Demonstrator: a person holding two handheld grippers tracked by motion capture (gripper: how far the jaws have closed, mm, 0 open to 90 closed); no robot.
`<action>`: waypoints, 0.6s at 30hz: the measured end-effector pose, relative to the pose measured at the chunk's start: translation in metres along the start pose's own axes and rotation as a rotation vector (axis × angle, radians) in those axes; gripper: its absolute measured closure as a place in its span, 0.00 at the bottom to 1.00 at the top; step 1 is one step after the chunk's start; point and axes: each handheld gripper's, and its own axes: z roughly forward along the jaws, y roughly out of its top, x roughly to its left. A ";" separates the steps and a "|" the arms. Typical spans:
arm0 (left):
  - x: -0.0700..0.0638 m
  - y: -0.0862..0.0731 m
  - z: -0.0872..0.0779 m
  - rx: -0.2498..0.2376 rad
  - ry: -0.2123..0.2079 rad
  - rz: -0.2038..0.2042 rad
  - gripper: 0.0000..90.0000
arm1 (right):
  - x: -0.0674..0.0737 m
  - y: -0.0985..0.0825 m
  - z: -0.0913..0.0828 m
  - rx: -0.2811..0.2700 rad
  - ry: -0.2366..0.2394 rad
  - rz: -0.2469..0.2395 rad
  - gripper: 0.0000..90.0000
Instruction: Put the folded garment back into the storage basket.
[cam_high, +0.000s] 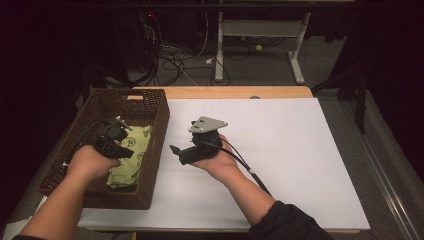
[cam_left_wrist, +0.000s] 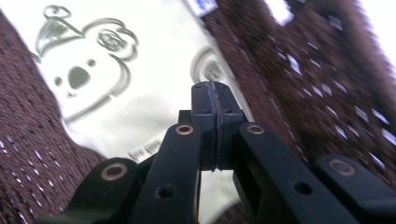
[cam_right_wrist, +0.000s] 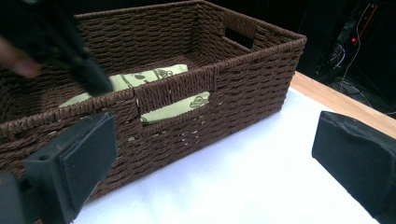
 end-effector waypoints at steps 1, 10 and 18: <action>0.000 0.000 0.000 0.000 0.000 0.000 0.96 | 0.000 0.000 0.000 0.000 0.000 0.000 0.01; -0.006 0.007 0.055 0.139 -0.120 0.001 0.84 | -0.005 -0.004 -0.005 0.010 -0.010 -0.002 0.01; -0.004 0.002 0.022 0.157 -0.092 -0.049 0.58 | -0.007 -0.003 -0.016 0.010 -0.016 0.000 0.01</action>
